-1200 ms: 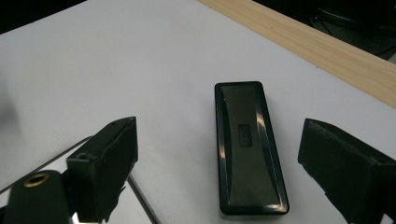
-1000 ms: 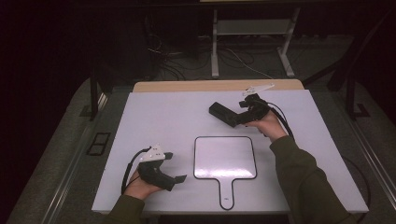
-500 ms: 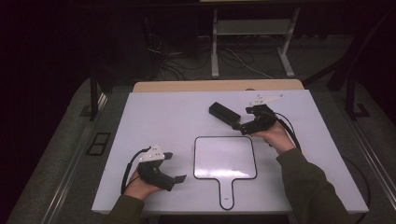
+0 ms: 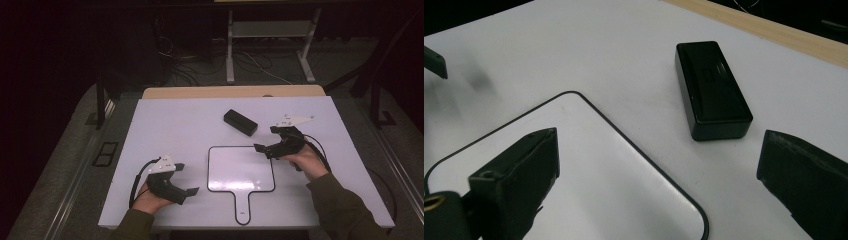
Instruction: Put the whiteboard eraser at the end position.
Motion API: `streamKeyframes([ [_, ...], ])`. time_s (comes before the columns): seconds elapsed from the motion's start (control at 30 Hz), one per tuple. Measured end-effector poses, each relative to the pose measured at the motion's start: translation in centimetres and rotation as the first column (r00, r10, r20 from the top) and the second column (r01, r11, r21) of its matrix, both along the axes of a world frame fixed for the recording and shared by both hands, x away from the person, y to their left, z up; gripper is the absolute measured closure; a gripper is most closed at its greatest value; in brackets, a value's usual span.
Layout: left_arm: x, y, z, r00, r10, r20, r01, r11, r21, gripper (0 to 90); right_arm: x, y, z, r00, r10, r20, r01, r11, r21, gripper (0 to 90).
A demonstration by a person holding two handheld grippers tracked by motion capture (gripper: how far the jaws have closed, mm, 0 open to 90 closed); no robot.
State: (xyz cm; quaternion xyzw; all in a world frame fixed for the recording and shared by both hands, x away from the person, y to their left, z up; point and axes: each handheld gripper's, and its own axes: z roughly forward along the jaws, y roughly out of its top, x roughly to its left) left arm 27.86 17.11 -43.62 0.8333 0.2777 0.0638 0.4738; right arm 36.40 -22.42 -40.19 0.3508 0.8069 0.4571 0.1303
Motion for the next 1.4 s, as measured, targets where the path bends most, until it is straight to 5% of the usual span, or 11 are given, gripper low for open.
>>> streamKeyframes([
  [1.4,0.0,0.3,0.1,1.0000,0.003,0.002,-0.003,1.0000,-0.004,0.0,-8.6,-5.5,-3.5,0.9990,-0.043,0.012,0.043,0.999,0.003,2.3],
])
